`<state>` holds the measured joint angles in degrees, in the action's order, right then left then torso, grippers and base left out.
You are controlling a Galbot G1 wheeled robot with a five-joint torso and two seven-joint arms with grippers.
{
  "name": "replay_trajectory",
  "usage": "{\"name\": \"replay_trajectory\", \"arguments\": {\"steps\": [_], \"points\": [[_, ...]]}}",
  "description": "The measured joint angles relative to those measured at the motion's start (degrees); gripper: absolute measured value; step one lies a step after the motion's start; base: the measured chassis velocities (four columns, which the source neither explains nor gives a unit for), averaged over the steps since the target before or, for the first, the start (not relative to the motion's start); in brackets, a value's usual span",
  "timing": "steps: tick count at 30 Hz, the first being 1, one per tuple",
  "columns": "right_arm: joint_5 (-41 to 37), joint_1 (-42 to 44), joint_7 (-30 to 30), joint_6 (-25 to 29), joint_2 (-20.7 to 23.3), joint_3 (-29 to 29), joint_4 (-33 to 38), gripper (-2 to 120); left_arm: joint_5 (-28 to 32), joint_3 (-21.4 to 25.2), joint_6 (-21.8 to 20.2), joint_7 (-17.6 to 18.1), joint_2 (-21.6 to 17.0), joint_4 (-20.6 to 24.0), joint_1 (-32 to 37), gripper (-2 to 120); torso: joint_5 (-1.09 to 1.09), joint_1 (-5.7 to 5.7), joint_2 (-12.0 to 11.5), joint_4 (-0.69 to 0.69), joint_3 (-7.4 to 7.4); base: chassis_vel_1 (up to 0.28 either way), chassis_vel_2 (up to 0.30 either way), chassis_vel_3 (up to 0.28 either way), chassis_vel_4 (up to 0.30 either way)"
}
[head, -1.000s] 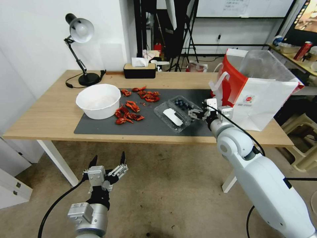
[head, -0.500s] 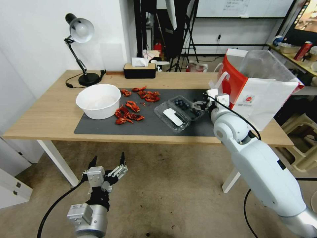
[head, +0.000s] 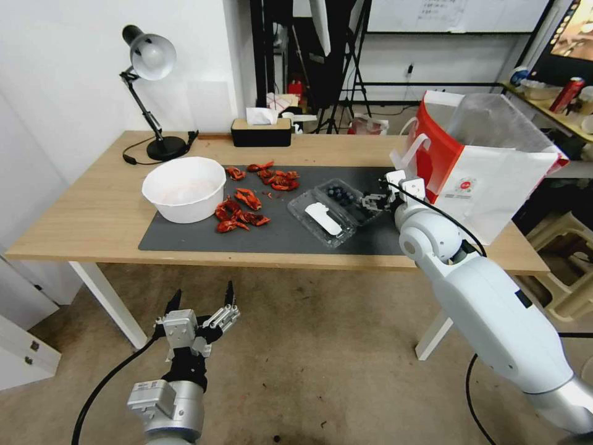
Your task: Close the takeout container lid, then place the container into the takeout bag.
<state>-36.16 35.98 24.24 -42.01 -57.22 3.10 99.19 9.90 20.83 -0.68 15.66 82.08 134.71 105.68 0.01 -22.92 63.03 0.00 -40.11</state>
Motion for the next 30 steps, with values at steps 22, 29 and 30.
{"name": "replay_trajectory", "arguments": {"steps": [22,29,30], "points": [[-0.73,3.12,-2.62,0.21,0.84,3.17,1.43,100,0.35,-0.42,-0.32,0.10,-1.05,-0.67,-0.14,100,0.00,0.00,0.00,0.00,0.00,0.000,0.000,0.000,0.000],[-0.73,3.08,-2.59,0.22,0.17,2.88,1.11,100,0.41,-0.43,-0.32,0.10,-0.98,-0.94,-0.08,100,-0.01,0.00,0.00,0.00,0.00,0.000,0.000,0.000,0.000],[-0.73,2.92,-2.52,0.22,0.09,2.73,0.95,100,0.42,-0.43,-0.31,0.10,-0.98,-0.95,-0.02,100,-0.01,0.00,0.00,0.00,0.00,0.000,0.000,0.000,0.000]]}}
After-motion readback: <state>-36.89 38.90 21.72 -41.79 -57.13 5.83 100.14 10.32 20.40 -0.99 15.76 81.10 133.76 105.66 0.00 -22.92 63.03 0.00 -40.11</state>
